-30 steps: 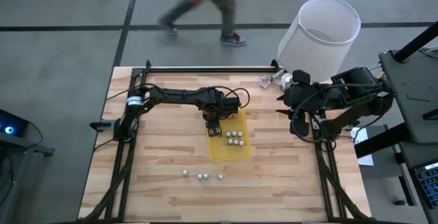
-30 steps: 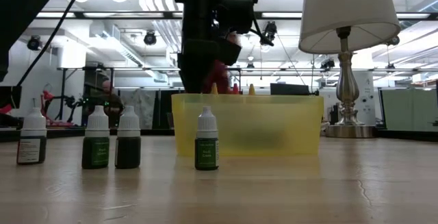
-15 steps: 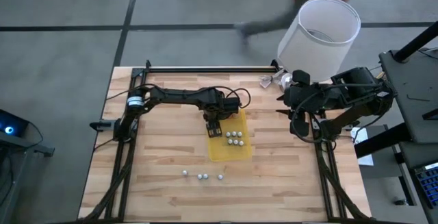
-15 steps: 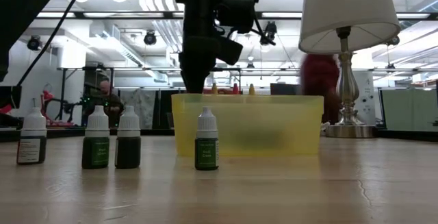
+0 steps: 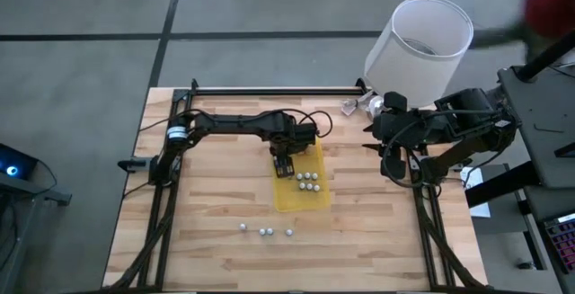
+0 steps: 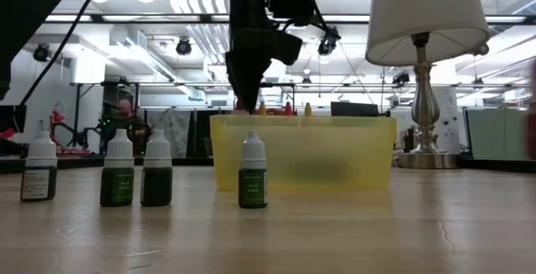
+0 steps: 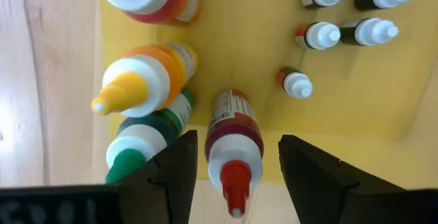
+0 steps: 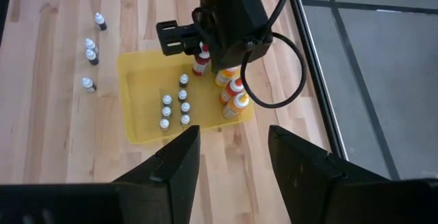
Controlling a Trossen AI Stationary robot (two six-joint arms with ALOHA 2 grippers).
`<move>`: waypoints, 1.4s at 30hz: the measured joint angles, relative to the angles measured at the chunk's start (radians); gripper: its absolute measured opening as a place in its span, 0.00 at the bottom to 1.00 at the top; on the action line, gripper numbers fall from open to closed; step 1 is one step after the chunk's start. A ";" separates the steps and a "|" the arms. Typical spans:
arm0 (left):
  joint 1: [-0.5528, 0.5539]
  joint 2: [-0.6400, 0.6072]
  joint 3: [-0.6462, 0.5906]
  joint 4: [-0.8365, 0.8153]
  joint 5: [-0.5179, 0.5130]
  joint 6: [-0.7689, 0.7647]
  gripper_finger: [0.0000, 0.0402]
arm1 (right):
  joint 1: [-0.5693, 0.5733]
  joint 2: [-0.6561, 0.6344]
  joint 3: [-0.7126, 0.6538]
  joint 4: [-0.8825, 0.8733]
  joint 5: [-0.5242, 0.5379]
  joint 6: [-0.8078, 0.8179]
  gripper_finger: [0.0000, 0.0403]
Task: Pick & Place food coloring
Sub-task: Put the small black food coloring bottle into the bin
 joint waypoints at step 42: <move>-0.002 0.001 0.475 -0.172 -0.068 -0.013 0.44 | 0.000 0.002 0.000 0.013 0.002 -0.060 0.41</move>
